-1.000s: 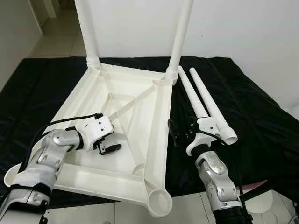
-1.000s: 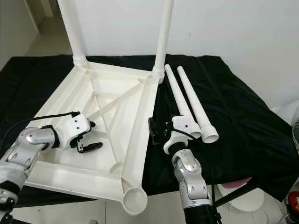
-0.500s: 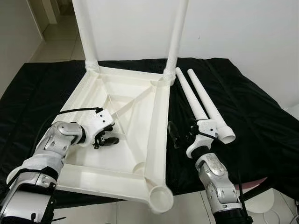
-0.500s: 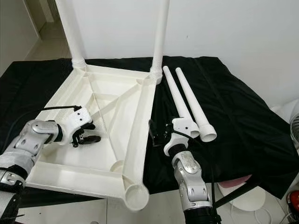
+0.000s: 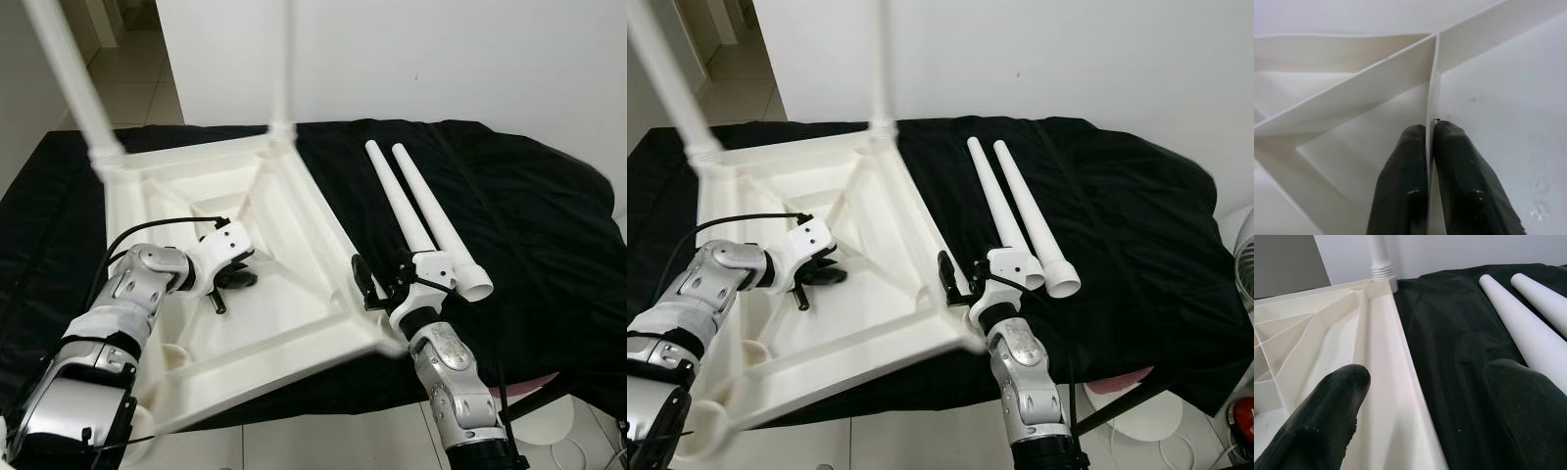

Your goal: Building children table

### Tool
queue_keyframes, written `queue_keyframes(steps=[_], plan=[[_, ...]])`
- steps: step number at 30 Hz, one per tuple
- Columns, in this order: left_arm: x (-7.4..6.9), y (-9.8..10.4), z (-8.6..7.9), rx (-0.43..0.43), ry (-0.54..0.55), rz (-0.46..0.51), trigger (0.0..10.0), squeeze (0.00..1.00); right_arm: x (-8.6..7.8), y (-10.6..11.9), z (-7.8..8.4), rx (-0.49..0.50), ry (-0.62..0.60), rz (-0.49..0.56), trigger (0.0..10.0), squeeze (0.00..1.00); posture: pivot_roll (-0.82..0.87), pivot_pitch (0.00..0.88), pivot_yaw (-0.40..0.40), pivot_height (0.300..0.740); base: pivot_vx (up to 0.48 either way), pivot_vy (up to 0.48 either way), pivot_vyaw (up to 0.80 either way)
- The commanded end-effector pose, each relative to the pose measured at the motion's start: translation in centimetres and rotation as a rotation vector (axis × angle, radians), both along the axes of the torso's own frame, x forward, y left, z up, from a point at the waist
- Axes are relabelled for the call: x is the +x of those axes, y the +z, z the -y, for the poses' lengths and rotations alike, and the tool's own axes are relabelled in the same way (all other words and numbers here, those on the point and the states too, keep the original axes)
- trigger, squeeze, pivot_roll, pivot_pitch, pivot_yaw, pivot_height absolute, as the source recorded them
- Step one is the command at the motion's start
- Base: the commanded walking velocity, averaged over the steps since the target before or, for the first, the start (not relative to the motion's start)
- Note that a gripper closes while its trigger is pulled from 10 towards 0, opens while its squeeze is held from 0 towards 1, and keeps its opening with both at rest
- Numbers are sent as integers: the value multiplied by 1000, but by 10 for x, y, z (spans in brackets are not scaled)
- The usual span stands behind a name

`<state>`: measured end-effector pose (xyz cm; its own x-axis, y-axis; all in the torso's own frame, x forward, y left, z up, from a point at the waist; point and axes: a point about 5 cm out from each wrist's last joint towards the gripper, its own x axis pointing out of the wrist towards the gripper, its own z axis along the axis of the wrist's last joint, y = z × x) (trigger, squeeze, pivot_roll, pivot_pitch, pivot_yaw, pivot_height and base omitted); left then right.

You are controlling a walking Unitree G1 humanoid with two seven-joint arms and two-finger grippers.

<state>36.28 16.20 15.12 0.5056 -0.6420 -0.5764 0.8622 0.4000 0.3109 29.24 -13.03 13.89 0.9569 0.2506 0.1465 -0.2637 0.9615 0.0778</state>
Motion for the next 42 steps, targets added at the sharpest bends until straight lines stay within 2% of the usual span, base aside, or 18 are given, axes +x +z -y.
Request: queue_keyframes(steps=[1, 2, 7, 12, 13, 14, 21, 22, 29, 31, 37, 40, 41, 42], plan=[[13, 4, -14, 19, 275, 236, 8196, 0, -2, -1, -1, -9, 0, 2, 10000, 0, 41, 56, 18, 740, 0, 0, 0], [13, 5, -12, 34, 249, 254, 10000, 0, -2, -1, 0, -9, -2, 1, 10000, 0, 41, 55, 19, 740, 0, 0, 0], [15, 8, -10, 51, 214, 286, 10000, 0, -2, 0, 0, -6, -5, 0, 10000, 0, 41, 60, 18, 740, 0, 0, 0], [16, 10, -9, 20, 189, 278, 10000, 0, -2, 0, -1, 0, -3, 0, 10000, 0, 40, 63, 18, 740, 0, 0, 0], [16, 10, -8, 20, 182, 280, 10000, 251, -2, 0, -1, 2, -3, 0, 10000, 0, 40, 63, 18, 740, 0, 0, 0], [15, 11, -8, 4, 169, 268, 10000, 1000, -2, 1, 0, 3, -5, 3, 10000, 0, 37, 72, 17, 740, 0, 0, 0], [13, 14, -6, -22, 146, 269, 10000, 1000, 0, 4, 8, 1, -56, 13, 10000, 0, 37, 80, 16, 740, 0, 0, 0], [10, 22, 2, -119, 124, 265, 10000, 0, 5, 10, 23, -8, -148, 31, 10000, 0, 37, 88, 10, 740, 0, 0, 0], [7, 31, 12, -238, 113, 253, 10000, 0, 10, 14, 37, -20, -232, 44, 10000, 0, 41, 92, 2, 740, 0, 0, 0], [2, 38, 24, -331, 106, 243, 10000, 0, 12, 17, 48, -31, -285, 48, 10000, 0, 44, 93, -3, 740, 0, 0, 0], [-7, 41, 40, -412, 85, 200, 10000, 0, 14, 19, 58, -38, -342, 56, 10000, 0, 47, 94, -10, 740, 0, 0, 0], [-34, 29, 67, -426, -74, 102, 10000, 0, 14, 17, 62, -43, -359, 46, 10000, 0, 48, 97, -15, 740, 0, 0, 0], [-34, 29, 67, -426, -74, 102, 10000, 0, 14, 17, 62, -43, -359, 46, 10000, 0, 48, 97, -15, 740, 0, 0, 0], [-44, 26, 74, -428, -149, 82, 10000, 0, 14, 17, 62, -44, -358, 42, 10000, 0, 48, 97, -15, 740, 0, 0, 0]])
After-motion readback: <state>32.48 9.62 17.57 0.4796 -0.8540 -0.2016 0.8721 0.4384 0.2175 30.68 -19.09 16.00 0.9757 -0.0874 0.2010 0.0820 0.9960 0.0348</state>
